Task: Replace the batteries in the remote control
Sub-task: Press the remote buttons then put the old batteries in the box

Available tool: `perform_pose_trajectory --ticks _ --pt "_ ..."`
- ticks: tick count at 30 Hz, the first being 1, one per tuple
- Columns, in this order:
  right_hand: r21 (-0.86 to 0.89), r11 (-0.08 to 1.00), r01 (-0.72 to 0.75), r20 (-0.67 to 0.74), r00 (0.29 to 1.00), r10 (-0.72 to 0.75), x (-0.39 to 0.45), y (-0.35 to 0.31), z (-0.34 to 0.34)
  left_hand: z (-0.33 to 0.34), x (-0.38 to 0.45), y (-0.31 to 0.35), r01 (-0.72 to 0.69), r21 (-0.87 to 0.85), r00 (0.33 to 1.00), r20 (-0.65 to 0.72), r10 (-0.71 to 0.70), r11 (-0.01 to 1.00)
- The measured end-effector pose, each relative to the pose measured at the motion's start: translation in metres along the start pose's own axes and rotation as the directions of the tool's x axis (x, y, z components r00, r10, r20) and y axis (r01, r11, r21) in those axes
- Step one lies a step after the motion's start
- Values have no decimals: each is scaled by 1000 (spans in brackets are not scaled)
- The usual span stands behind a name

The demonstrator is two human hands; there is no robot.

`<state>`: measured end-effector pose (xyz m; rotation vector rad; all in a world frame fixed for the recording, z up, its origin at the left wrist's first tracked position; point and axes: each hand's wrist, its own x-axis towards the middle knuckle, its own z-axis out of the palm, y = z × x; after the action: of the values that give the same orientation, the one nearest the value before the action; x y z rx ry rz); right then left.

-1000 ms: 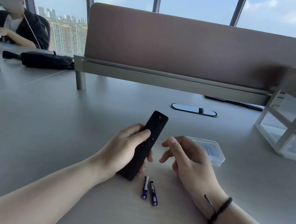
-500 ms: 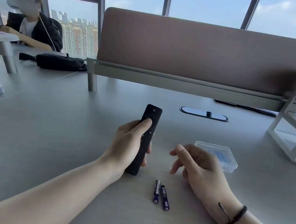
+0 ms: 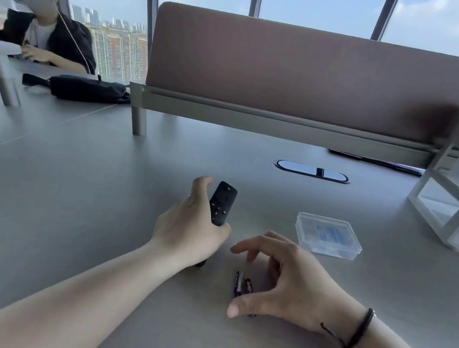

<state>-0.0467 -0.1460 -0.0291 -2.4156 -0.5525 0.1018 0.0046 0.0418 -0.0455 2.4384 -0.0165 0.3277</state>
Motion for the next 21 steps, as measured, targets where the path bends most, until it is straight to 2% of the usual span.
perform_pose_trajectory --ticks 4,6,9,12,16,21 --pt "-46 999 0 78 997 4 -2 -3 -5 2 2 -3 3 130 999 41 -9 992" --pt "-90 996 -12 105 994 22 -3 -5 -7 0 3 -4 -5 169 1000 18 2 986" --pt "-164 986 -11 119 992 31 -3 -5 -7 -5 -2 2 -98 209 981 -145 130 973" --pt "-148 989 -16 86 996 29 -2 -3 -4 -7 -7 10 -261 178 900 -309 306 949" --pt "-108 994 -23 42 999 27 1 0 0 -1 -15 15 -373 85 873 -306 380 924" --pt "-108 994 1 23 1000 2 2 2 4 3 -19 18 -479 67 830 -289 476 875"
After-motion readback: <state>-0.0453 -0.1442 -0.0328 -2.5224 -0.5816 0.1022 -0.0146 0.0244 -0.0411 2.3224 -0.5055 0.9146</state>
